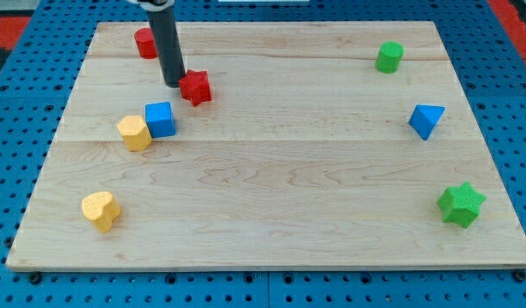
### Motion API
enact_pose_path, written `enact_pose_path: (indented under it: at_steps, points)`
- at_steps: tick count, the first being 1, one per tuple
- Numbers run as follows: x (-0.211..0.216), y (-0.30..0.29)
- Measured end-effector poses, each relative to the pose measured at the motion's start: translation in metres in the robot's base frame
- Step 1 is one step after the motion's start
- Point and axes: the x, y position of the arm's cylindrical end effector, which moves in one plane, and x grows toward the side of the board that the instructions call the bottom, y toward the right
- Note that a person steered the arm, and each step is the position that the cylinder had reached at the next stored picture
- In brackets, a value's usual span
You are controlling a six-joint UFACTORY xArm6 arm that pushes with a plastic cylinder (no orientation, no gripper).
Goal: Move the red star right side of the blue cube
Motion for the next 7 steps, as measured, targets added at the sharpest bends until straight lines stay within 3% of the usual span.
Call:
enact_pose_path:
  at_steps: [1,2,3,4,6,7]
  points:
    - [0.022,-0.001]
    - [-0.009,0.024]
    - [-0.077,0.060]
    - [-0.082,0.083]
    - [-0.072,0.085]
    - [-0.033,0.085]
